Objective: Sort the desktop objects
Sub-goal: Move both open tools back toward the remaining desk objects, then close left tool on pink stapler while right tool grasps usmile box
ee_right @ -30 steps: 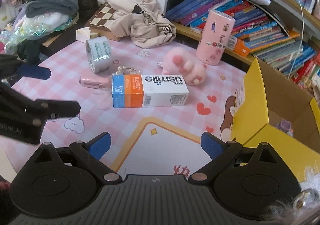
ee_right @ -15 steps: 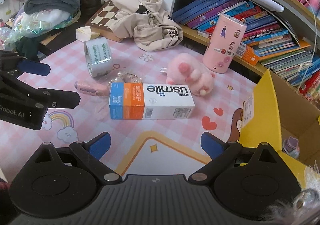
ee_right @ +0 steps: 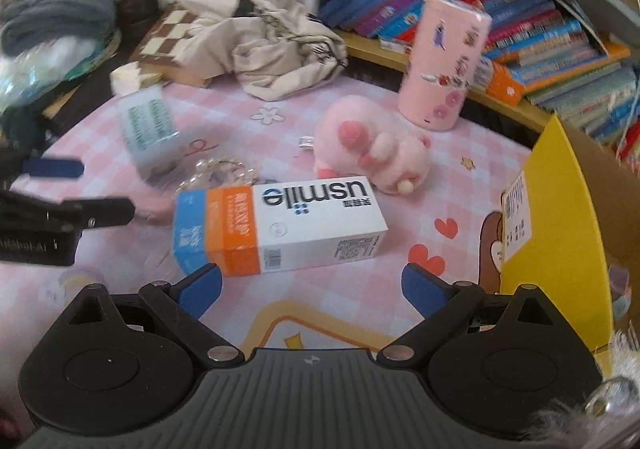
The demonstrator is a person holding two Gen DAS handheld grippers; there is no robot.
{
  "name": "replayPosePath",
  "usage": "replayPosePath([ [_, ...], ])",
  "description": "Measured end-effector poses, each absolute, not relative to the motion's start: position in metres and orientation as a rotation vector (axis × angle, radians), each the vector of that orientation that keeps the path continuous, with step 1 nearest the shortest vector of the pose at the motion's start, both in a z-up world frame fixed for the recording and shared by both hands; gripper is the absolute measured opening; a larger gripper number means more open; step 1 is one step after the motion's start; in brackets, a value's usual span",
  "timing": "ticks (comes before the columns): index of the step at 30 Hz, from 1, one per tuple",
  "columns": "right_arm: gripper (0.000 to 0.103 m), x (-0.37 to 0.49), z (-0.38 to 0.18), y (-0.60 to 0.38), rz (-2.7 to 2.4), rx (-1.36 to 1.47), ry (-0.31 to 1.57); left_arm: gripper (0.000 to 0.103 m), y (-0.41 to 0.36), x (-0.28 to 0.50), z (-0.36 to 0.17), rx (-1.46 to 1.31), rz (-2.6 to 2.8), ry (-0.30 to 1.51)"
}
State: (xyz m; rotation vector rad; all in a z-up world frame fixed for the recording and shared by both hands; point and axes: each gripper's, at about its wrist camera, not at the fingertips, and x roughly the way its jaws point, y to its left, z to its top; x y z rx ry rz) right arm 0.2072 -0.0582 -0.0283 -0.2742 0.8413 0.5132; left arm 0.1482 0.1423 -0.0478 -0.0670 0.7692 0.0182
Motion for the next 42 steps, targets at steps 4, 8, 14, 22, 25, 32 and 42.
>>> replayPosePath([
  [4, 0.097, 0.228, -0.03, -0.061, 0.461, -0.143, 0.906, 0.054, 0.144, 0.157, -0.059, -0.039, -0.004, 0.805],
  [8, 0.097, 0.253, -0.035, -0.065, 0.393, 0.081, 1.007, 0.051, 0.145, 0.164, -0.069, -0.023, -0.032, 0.834],
  [14, 0.097, 0.283, -0.05, -0.062, 0.279, 0.322, 1.141, 0.034, 0.139, 0.164, -0.074, 0.007, -0.073, 0.86],
  [22, 0.092, 0.291, -0.052, -0.043, 0.328, 0.137, 1.132, 0.017, 0.129, 0.151, -0.07, 0.001, -0.177, 0.899],
  [25, 0.084, 0.286, -0.051, -0.042, 0.383, 0.012, 1.109, 0.016, 0.122, 0.147, -0.066, 0.023, -0.23, 0.903],
  [32, 0.067, 0.257, -0.046, -0.068, 0.423, -0.253, 1.046, 0.018, 0.123, 0.152, -0.062, 0.03, -0.189, 0.875],
  [42, 0.056, 0.215, -0.049, -0.077, 0.426, -0.348, 1.005, 0.019, 0.121, 0.165, -0.072, 0.04, -0.183, 0.902],
])
